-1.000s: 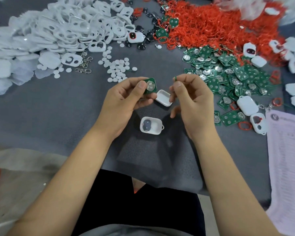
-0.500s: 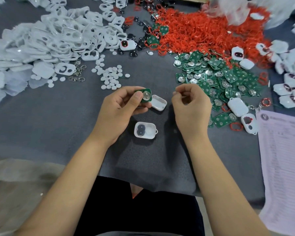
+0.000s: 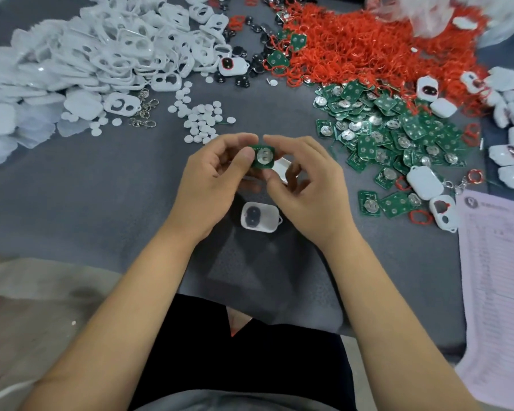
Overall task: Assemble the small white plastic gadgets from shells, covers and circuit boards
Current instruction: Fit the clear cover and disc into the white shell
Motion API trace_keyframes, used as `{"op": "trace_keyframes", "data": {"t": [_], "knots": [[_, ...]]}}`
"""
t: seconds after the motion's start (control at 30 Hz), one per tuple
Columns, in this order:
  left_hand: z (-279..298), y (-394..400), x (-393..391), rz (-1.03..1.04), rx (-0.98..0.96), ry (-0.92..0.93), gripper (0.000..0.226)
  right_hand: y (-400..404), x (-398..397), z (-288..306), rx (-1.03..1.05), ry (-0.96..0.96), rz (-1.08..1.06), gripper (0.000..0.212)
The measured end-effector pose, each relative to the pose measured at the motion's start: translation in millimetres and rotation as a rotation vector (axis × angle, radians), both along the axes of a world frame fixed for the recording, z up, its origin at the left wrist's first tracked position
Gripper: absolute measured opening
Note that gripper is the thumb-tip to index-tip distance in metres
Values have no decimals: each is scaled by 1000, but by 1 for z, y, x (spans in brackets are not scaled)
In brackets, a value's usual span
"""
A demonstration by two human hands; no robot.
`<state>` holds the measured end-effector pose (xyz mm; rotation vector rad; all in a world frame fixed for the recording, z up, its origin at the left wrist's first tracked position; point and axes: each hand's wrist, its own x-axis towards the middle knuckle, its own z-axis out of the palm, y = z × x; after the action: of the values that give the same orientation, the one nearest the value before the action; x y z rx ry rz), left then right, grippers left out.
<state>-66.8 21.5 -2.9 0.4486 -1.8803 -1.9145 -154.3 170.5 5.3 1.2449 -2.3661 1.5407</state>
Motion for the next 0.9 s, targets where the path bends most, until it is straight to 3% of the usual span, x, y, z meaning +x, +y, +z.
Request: {"op": "trace_keyframes", "data": {"t": [0.2, 0.4, 0.7, 0.9], "knots": [[2, 3, 5, 30, -161, -23, 14, 5, -2, -1, 33, 25, -18, 31], [4, 6, 17, -79, -338, -65, 14, 29, 5, -7, 70, 35, -35, 33], [-1, 4, 56, -69, -940, -85, 43, 47, 27, -10, 112, -206, -39, 31], [-7, 5, 61, -105, -1061, -248, 62, 45, 25, -10, 192, -188, -5, 29]]}}
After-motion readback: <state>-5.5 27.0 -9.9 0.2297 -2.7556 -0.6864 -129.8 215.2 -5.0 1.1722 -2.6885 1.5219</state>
